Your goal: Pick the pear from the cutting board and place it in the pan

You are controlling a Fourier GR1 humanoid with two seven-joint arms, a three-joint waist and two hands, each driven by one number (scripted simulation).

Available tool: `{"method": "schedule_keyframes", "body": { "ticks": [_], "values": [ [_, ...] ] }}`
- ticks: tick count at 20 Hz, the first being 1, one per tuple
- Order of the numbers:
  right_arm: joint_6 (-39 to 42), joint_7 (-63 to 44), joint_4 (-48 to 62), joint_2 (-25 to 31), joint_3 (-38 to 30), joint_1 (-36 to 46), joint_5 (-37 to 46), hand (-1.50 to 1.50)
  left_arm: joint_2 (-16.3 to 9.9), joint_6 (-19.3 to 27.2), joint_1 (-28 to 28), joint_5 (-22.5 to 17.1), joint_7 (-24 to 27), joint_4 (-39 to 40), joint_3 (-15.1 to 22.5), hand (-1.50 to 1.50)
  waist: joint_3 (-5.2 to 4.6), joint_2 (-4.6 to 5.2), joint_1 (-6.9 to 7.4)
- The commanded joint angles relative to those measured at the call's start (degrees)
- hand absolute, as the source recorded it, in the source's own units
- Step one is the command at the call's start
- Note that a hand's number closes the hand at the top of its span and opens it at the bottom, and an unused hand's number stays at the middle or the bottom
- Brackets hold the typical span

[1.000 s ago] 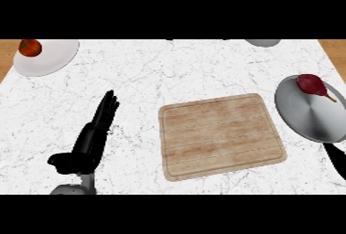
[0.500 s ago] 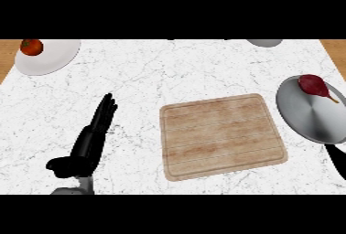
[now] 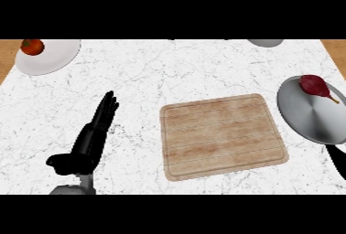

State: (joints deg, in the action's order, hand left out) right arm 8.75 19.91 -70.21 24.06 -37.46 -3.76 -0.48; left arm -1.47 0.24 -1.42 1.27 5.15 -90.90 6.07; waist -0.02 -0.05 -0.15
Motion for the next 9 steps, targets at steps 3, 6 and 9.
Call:
{"method": "schedule_keyframes", "body": {
  "ticks": [3, 6, 9],
  "values": [
    [0.43, 2.82, -1.54, -0.48, -0.01, -4.08, 1.17, -1.5, 0.79, -0.21, 0.33, 0.36, 0.6, -0.21, 0.3, 0.0, 0.02, 0.01, -0.02],
    [-4.14, 1.53, -2.11, -1.6, 1.23, -1.52, 3.66, -1.5, -0.91, -1.72, 3.98, -0.01, 0.38, -2.95, -0.05, 0.0, 0.02, 0.02, 0.19],
    [-4.06, 2.84, -0.65, 0.62, 0.29, -2.11, 5.02, -1.5, -0.14, -0.76, -0.59, 0.82, -0.82, -0.4, -0.53, 0.0, 0.02, 0.04, 0.08]
  ]
}}
